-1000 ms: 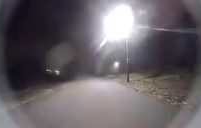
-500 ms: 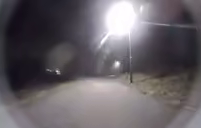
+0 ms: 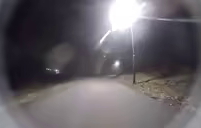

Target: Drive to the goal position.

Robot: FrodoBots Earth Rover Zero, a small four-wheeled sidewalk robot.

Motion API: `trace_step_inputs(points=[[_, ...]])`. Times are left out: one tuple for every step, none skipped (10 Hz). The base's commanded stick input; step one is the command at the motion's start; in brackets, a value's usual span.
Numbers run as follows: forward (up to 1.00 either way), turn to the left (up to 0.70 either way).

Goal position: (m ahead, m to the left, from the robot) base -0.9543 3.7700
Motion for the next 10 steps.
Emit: trace_step_inputs(points=[[1.0, 0.04], [1.0, 0.04], [1.0, 0.04], [1.0, 0.04], [1.0, 0.05], [1.0, 0.06], [1.0, 0.07], [1.0, 0.07], [1.0, 0.08], [1.0, 0.09]])
